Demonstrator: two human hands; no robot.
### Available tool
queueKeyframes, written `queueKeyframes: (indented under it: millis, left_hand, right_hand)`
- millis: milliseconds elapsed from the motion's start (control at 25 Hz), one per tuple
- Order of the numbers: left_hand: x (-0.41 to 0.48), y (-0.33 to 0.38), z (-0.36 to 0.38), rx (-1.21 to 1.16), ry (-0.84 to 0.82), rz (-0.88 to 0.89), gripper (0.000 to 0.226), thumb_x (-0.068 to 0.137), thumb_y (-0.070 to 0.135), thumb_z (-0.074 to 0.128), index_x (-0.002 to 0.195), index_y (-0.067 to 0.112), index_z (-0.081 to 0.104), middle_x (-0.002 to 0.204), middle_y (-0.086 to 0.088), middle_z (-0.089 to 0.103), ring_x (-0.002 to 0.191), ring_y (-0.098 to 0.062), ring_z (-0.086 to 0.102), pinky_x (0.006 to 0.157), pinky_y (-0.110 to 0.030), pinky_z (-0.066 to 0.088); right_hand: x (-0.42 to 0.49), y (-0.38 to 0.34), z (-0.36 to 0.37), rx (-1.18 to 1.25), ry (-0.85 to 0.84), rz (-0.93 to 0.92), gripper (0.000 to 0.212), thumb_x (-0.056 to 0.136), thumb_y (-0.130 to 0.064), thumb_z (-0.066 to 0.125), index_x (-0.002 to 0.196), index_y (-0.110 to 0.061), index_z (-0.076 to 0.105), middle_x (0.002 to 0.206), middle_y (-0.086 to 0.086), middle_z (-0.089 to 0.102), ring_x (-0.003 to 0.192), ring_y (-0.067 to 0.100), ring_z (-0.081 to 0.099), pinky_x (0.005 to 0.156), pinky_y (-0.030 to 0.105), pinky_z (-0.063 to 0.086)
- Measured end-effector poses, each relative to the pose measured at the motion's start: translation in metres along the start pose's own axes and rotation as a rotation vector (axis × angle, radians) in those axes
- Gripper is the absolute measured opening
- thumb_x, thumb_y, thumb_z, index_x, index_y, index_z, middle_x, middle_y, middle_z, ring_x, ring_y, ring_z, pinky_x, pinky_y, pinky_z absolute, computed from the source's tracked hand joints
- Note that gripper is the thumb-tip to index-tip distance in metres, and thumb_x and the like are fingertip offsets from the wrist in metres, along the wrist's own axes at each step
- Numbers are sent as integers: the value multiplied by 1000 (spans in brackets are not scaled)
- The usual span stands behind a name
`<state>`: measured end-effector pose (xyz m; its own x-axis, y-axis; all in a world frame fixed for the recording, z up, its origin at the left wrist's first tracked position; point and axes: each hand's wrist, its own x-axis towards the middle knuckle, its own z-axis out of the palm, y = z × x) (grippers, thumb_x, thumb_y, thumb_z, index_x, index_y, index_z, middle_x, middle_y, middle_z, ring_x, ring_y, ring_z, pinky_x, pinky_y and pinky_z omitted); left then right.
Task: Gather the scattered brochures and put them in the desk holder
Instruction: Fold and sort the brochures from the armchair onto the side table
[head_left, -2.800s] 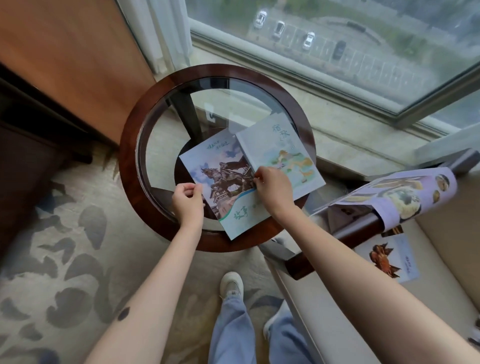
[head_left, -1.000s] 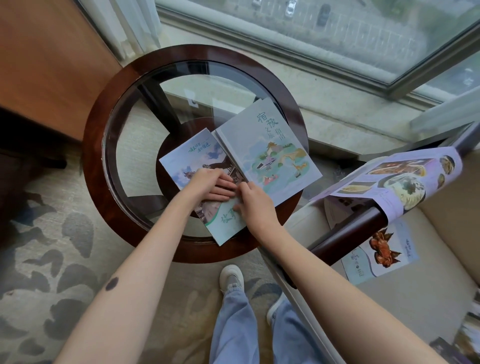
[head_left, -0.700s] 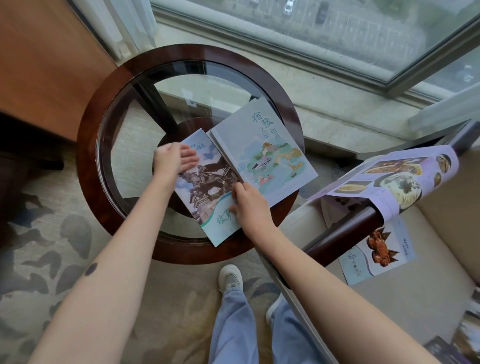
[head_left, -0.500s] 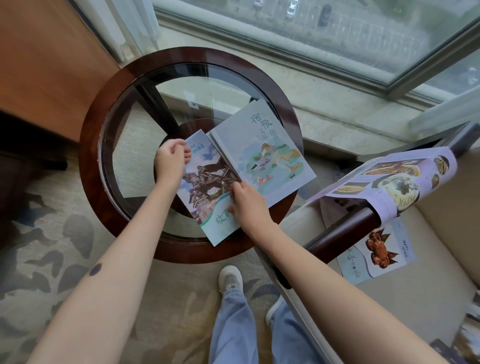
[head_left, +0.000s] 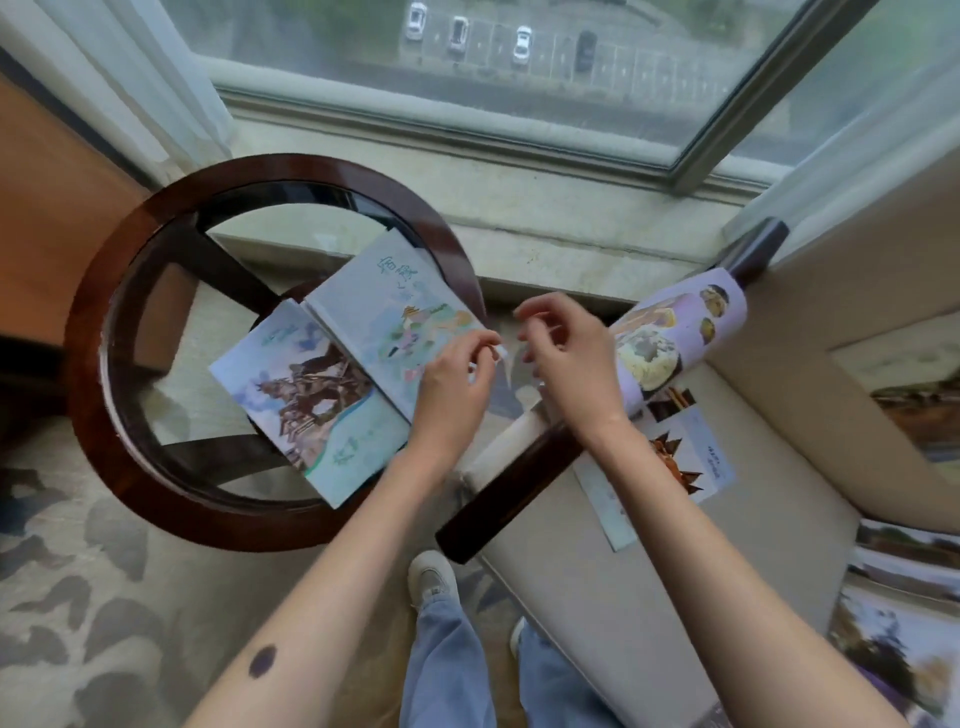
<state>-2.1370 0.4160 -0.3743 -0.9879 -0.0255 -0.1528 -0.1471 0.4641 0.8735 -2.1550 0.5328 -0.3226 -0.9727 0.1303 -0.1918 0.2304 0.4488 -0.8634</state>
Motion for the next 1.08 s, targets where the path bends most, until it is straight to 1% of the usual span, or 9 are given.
queueKeyframes:
  millis: [80, 200, 320, 440, 600, 720, 880, 1000, 1080]
  left_hand:
    - [-6, 27, 41, 70, -112, 36, 21, 91, 11, 50, 107, 8, 63, 104, -8, 65, 99, -21, 59, 86, -28, 43]
    - [-10, 56, 91, 360, -242, 108, 41, 90, 26, 53, 128, 10, 50, 127, -9, 54, 120, -25, 46, 98, -34, 36]
    - [-7, 65, 116, 613, -294, 127, 68, 87, 45, 54, 142, 15, 29, 143, -6, 38, 132, -24, 34, 105, -38, 31]
    - [-3, 59, 131, 699, -340, 56, 82, 83, 48, 58, 146, 15, 18, 147, -6, 34, 134, -25, 34, 104, -42, 32]
    - [-6, 57, 142, 675, -253, 63, 77, 83, 37, 62, 145, 13, 23, 139, -10, 43, 124, -29, 44, 98, -45, 39]
    - [-9, 60, 148, 651, -208, 72, 75, 83, 33, 64, 144, 14, 26, 136, -10, 46, 122, -30, 46, 96, -45, 38]
    - [-14, 62, 147, 654, -186, 85, 75, 82, 32, 66, 143, 17, 27, 134, -10, 48, 120, -28, 48, 94, -43, 40]
    - [-16, 57, 142, 637, -172, 94, 74, 80, 32, 68, 142, 18, 29, 134, -8, 49, 120, -27, 48, 95, -45, 41]
    - [-20, 53, 136, 624, -169, 93, 75, 79, 34, 68, 142, 19, 29, 135, -7, 48, 121, -26, 48, 96, -46, 42]
  right_hand:
    - [-5, 20, -48, 19, 121, 37, 22, 85, -11, 49, 81, -29, 61, 70, -11, 63, 61, 9, 60, 62, 30, 52]
    - [-13, 73, -107, 17, 302, 195, 22, 84, -9, 48, 82, -24, 64, 70, -4, 64, 65, 19, 63, 67, 42, 56]
    - [-17, 148, -145, -57, 375, 432, 21, 86, -8, 46, 91, -15, 65, 84, 6, 68, 84, 29, 64, 81, 41, 52]
    - [-16, 223, -163, -309, 216, 631, 30, 91, -11, 47, 119, -6, 57, 117, 17, 61, 108, 33, 56, 88, 33, 43]
    - [3, 268, -161, -428, -28, 618, 56, 92, -21, 52, 141, -5, 31, 145, 17, 35, 132, 32, 37, 106, 40, 32]
    - [13, 277, -149, -448, -173, 629, 68, 89, -32, 58, 142, -6, 25, 146, 15, 34, 134, 31, 33, 107, 44, 29]
    - [7, 286, -144, -621, -107, 630, 67, 86, -37, 61, 138, -9, 31, 142, 15, 35, 132, 31, 32, 104, 42, 29]
    - [7, 294, -148, -677, -92, 615, 53, 84, -35, 63, 127, -10, 45, 135, 15, 38, 127, 31, 34, 102, 40, 30]
    - [2, 296, -149, -517, -65, 627, 29, 84, -28, 63, 107, -12, 54, 121, 12, 48, 117, 28, 42, 96, 37, 35]
